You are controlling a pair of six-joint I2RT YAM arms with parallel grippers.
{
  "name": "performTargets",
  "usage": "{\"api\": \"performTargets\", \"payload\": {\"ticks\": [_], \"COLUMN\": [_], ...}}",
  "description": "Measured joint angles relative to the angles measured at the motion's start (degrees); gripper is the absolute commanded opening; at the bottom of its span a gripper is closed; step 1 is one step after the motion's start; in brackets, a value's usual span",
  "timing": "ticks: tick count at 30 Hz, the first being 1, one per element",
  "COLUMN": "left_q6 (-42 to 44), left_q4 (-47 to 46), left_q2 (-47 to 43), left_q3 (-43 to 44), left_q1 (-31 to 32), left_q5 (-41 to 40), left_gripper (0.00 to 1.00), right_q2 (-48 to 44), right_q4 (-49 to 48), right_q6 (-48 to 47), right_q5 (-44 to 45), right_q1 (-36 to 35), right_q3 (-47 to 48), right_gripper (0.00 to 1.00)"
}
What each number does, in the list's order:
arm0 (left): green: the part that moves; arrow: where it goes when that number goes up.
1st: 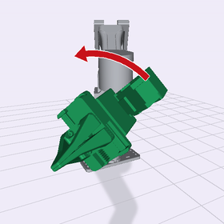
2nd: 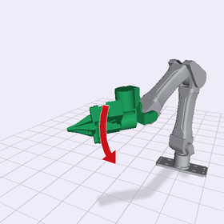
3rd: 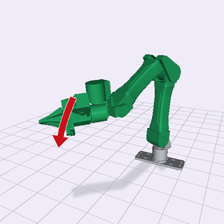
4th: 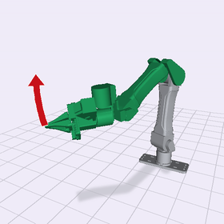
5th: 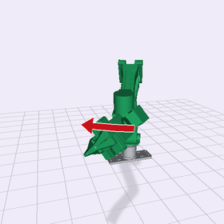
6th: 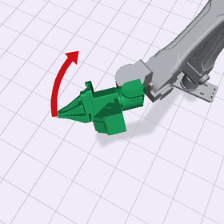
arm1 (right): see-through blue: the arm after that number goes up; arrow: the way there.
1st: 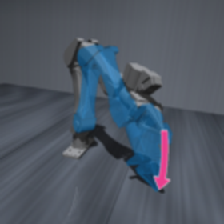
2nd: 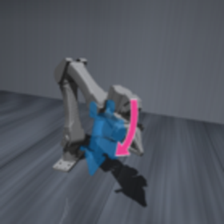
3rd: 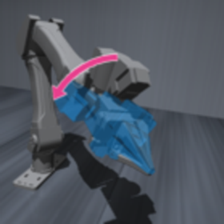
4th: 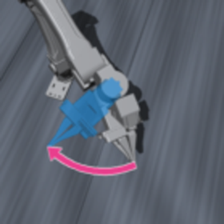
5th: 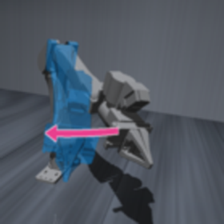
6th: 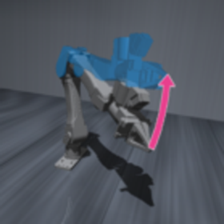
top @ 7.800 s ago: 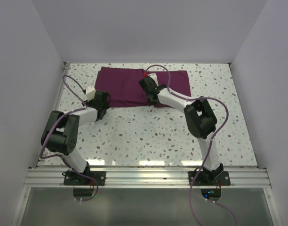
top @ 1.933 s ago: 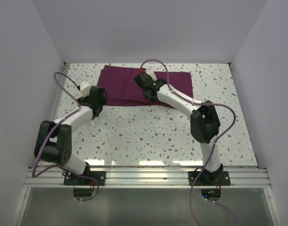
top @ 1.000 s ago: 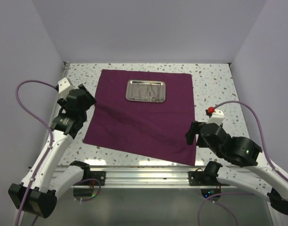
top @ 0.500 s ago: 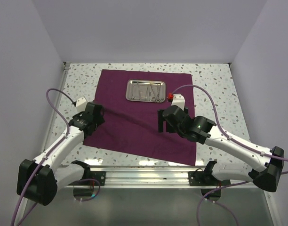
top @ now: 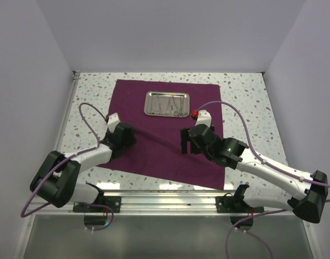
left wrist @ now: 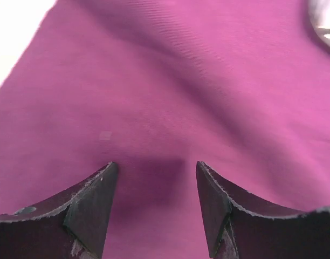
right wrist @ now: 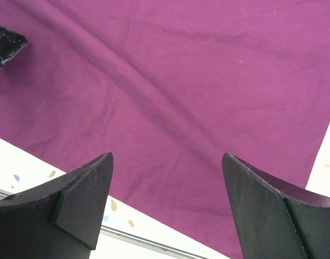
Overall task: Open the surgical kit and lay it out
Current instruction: Smooth out the surgical kit at the center of the board.
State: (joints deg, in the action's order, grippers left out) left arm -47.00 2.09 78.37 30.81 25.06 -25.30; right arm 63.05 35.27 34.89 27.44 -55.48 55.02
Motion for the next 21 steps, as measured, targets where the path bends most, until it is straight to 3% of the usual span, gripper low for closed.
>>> {"api": "performTargets", "payload": {"ticks": [4, 7, 14, 21], "left_q6": [-0.2, -3.0, -19.3, -35.1], "left_q4": [-5.5, -3.0, 22.2, 44.6], "left_q2": [0.3, 2.3, 3.8, -5.1], "left_q3": [-1.5, -0.3, 6.8, 7.7], "left_q1": [2.4, 3.0, 13.7, 26.6], "left_q5": [-0.7, -3.5, -12.2, -12.8], "left_gripper": [0.63, 0.64, 0.71, 0.71], "right_q2": [-0.1, -0.1, -0.4, -2.8], "right_q4": [-0.7, -1.5, -2.7, -2.5], "right_q6": [-0.4, -0.8, -1.8, -2.6], "right_q5": [-0.1, -0.1, -0.2, -1.1], "right_q1": [0.0, 0.0, 0.0, 0.0], "right_q3": [-0.6, -1.2, -2.4, -2.4], "right_gripper": [0.85, 0.85, 0.85, 0.86]}}
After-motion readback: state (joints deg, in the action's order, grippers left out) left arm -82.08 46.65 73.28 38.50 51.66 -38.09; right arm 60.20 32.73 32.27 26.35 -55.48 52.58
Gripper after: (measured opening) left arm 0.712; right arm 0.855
